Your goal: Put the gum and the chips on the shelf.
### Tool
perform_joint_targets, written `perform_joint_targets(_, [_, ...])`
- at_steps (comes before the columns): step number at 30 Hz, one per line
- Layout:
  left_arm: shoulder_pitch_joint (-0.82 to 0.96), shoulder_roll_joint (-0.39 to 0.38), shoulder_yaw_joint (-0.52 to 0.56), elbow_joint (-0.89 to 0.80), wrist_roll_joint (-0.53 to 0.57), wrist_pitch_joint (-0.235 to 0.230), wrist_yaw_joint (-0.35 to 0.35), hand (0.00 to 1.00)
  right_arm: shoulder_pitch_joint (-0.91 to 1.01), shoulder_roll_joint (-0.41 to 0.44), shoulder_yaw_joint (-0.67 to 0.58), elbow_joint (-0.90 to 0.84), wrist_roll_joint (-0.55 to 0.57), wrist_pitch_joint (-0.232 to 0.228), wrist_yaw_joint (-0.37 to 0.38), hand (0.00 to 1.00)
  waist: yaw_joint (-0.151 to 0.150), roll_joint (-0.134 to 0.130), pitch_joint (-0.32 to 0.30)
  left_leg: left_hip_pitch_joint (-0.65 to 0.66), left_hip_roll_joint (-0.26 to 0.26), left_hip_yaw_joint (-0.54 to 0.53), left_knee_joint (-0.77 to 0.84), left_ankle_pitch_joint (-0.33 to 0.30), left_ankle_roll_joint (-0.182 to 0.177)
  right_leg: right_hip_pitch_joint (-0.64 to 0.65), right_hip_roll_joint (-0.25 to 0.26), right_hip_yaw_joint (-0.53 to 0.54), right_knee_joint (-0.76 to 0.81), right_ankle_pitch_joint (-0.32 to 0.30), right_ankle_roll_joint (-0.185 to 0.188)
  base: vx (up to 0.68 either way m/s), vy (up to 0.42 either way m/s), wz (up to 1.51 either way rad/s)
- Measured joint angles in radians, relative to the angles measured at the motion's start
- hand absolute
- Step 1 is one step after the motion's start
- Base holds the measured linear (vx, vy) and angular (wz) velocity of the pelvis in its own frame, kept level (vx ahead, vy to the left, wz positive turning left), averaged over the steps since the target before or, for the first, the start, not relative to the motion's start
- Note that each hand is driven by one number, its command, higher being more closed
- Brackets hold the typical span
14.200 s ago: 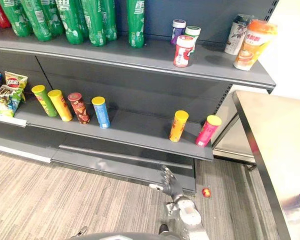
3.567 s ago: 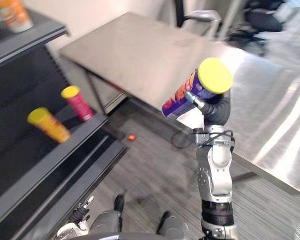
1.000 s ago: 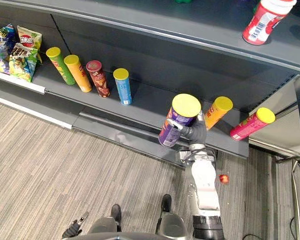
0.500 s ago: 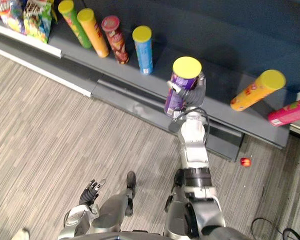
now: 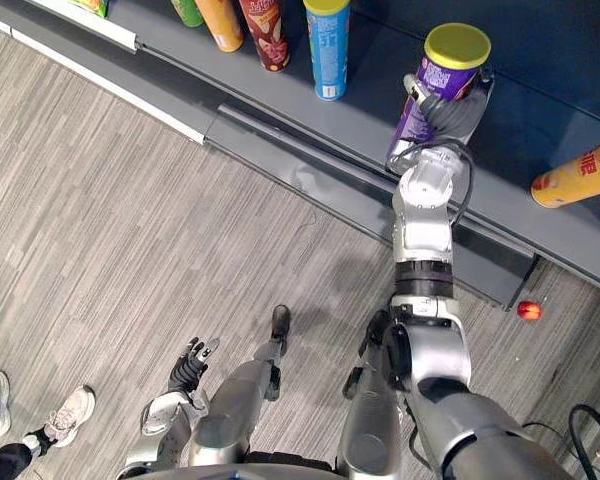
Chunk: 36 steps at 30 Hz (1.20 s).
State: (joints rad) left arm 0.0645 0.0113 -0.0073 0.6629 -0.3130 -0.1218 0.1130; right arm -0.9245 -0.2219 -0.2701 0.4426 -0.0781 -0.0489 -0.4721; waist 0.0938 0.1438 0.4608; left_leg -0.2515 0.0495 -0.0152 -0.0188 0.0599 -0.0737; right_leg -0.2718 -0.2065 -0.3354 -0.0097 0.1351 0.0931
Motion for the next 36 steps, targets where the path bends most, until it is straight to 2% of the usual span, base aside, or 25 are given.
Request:
perform_joint_targets(5, [-0.034,-0.001,-0.028,0.011,-0.002,0.000,0.003,0.00,-0.081,-0.030,-0.038,0.049,0.001,0.001,-0.036,1.00,0.008,0.025,0.013,-0.011,0.000,-0.008,-0.021,0.020,-0.001,-0.017,0.000,-0.008,0.000,0.006,-0.004,0.00,-0.006,0.05])
perform_joint_targets(8, [-0.047,-0.002,-0.039,0.012,-0.039,-0.001,0.007,0.00,-0.118,-0.043,-0.058,0.064,0.001,0.001,-0.064,1.00,0.018,0.043,0.021,-0.015,0.000,-0.010,-0.033,0.028,0.001,-0.027,0.000,-0.009,0.000,0.007,-0.003,0.00,0.000,0.00])
perform_joint_targets(16, [-0.072,-0.007,-0.070,0.019,-0.039,-0.006,0.020,0.00,-0.196,-0.055,-0.079,0.126,0.002,0.002,-0.115,1.00,0.025,0.065,0.030,-0.050,-0.002,-0.024,-0.038,0.045,-0.006,-0.059,-0.001,-0.016,0.000,0.014,-0.006,0.01,-0.006,0.02])
perform_joint_targets(23, [-0.085,-0.007,-0.095,0.019,-0.065,-0.009,0.023,0.00,-0.244,-0.079,-0.095,0.168,0.006,-0.002,-0.131,1.00,0.048,0.070,0.027,-0.095,-0.004,-0.036,-0.053,0.070,-0.012,-0.101,-0.004,-0.031,-0.001,0.022,-0.010,-0.01,-0.017,0.06])
perform_joint_targets(29, [-0.091,-0.008,-0.112,0.019,-0.078,-0.021,0.029,0.00,-0.281,-0.089,-0.095,0.199,0.010,-0.012,-0.133,1.00,0.054,0.071,0.026,-0.115,-0.009,-0.055,-0.056,0.083,-0.012,-0.114,-0.009,-0.046,0.000,0.023,-0.009,-0.01,-0.021,0.08])
perform_joint_targets(36, [-0.107,-0.008,-0.127,0.016,-0.079,-0.030,0.032,0.00,-0.310,-0.139,-0.074,0.230,0.010,-0.028,-0.144,1.00,0.063,0.079,0.021,-0.139,-0.027,-0.077,-0.068,0.096,-0.011,-0.138,-0.027,-0.051,0.000,0.028,-0.001,-0.01,-0.002,0.05])
